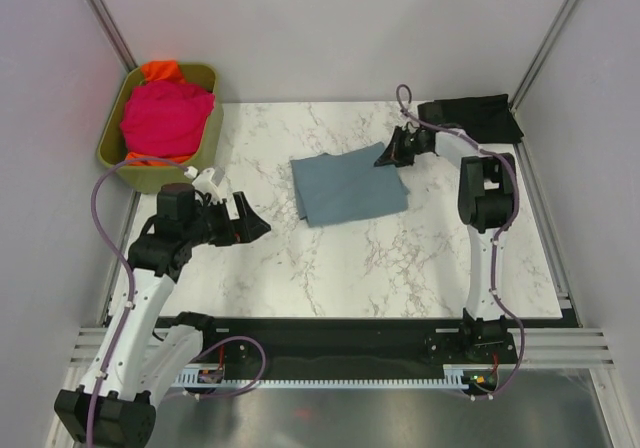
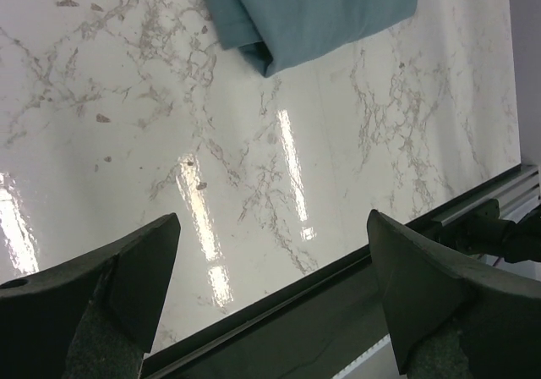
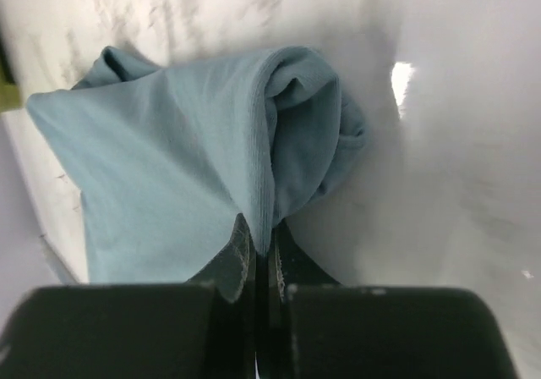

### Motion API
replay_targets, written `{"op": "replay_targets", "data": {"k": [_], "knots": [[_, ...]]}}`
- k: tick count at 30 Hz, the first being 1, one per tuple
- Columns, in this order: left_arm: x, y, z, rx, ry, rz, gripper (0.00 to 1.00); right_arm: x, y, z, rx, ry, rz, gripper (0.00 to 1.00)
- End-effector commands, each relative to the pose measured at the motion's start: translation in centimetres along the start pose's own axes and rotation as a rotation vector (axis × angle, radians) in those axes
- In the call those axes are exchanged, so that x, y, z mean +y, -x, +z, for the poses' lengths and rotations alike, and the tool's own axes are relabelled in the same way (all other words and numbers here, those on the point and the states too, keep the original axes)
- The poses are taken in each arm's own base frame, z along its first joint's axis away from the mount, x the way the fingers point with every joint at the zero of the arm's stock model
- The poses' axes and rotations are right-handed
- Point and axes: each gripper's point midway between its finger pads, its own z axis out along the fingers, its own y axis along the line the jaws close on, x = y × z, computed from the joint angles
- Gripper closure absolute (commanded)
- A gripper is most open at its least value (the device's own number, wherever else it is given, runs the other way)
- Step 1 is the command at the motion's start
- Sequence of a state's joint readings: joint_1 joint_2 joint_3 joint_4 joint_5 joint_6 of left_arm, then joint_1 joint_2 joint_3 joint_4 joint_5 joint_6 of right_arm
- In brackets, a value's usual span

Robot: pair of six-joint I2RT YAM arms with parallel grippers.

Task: Fold and stack the t-shirts
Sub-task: Neatly place the folded tshirt to the corner

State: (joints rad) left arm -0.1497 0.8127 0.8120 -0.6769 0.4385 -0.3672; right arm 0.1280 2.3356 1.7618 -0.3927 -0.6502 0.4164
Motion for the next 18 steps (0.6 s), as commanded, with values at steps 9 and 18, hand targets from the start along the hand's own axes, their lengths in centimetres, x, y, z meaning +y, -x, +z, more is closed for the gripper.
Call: {"op": "replay_targets", "data": {"k": [9,18], "knots": [[0.9,1.8,-1.3,-0.131,0.078,0.014,0.0,-5.7,12.2,-15.4,-0.244,-0.4,-0.207,1.0],[1.3,2.0,-1.2,-0.14,0.099,0.01,0.0,-6.1,19.2,-22.8,-0.467,-0.489,-0.246,1.0]]}}
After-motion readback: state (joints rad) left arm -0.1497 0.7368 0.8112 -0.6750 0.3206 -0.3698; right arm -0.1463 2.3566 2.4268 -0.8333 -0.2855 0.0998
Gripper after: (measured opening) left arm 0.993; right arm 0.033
